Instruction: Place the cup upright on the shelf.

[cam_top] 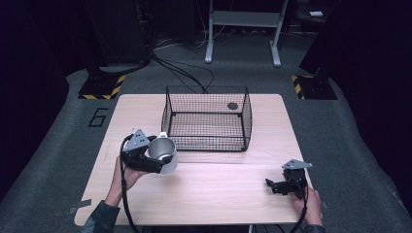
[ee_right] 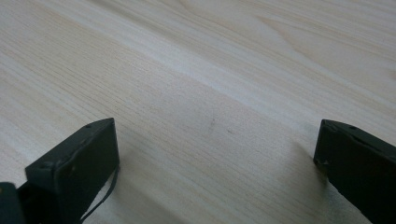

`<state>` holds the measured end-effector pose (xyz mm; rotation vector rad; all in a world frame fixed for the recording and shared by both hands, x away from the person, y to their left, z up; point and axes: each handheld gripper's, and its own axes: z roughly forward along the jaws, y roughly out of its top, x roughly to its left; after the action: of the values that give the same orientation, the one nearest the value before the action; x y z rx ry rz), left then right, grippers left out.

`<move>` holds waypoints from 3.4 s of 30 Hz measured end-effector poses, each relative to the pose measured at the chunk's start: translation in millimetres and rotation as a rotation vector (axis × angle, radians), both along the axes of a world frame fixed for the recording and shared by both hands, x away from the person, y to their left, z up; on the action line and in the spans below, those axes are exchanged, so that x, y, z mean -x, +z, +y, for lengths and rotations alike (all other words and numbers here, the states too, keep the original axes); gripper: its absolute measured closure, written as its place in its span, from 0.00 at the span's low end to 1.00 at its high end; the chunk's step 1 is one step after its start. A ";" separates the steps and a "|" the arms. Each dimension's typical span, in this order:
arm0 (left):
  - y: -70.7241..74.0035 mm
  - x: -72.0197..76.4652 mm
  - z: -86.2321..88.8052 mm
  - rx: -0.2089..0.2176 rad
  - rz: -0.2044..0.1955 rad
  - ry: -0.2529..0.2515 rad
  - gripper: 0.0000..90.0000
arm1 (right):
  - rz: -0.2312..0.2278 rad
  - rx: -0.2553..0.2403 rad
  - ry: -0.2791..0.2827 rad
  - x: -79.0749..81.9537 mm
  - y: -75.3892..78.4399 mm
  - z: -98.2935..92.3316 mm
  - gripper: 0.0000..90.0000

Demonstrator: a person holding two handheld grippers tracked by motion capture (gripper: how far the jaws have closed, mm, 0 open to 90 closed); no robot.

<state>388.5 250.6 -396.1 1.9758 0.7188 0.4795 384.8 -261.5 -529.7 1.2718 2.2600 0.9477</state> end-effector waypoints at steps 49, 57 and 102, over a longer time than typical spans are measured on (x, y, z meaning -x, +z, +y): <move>48.8 -36.5 -66.5 0.003 -0.055 -0.141 0.07 | 0.000 0.000 0.000 0.0 0.0 0.0 0.00; 63.6 -50.8 -73.3 0.022 -0.082 -0.129 0.07 | 0.000 0.001 0.001 0.0 0.0 0.0 0.00; 49.8 -151.4 -114.8 0.007 -0.010 -0.087 0.07 | -0.002 -0.006 -0.009 -0.3 -0.2 0.8 0.00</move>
<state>539.9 135.8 -346.3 1.9880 0.6250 0.4343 385.1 -260.7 -529.9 1.2821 2.2492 0.9525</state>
